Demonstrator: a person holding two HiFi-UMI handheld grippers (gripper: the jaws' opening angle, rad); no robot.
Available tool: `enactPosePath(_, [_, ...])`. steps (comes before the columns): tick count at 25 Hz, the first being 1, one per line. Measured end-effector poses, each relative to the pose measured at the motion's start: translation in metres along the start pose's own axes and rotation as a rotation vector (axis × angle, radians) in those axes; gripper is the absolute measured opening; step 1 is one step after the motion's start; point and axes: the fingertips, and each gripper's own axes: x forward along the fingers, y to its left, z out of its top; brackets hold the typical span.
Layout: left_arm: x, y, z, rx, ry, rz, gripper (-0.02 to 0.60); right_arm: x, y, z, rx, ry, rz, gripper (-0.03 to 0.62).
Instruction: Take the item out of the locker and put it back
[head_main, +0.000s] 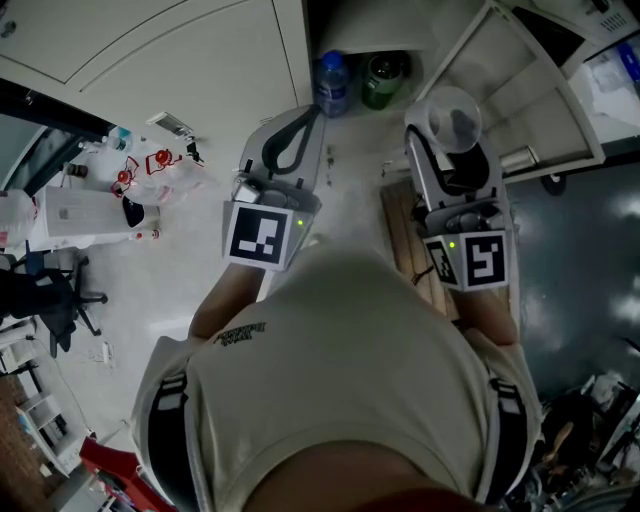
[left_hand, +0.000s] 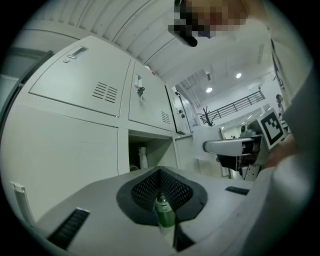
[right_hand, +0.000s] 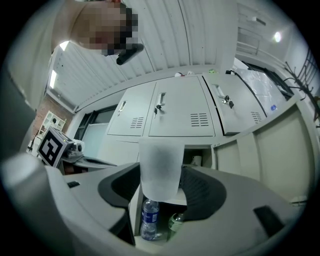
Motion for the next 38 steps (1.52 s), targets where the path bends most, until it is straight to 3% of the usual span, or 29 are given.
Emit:
enactPosePath(8, [0.003, -0.003, -0.003, 0.007, 0.016, -0.013, 0.014, 0.001, 0.001, 0.002, 0.009, 0.003, 0.013, 0.259])
enactPosePath(16, [0.011, 0.005, 0.009, -0.010, -0.022, 0.009, 0.014, 0.016, -0.011, 0.002, 0.065, 0.013, 0.019, 0.259])
enactPosePath(28, [0.060, 0.018, 0.032, 0.031, -0.032, 0.004, 0.014, 0.096, -0.040, -0.003, -0.003, 0.047, 0.013, 0.259])
enactPosePath(38, [0.113, 0.010, 0.015, 0.021, 0.017, -0.036, 0.014, 0.167, -0.049, -0.055, -0.059, 0.133, -0.041, 0.259])
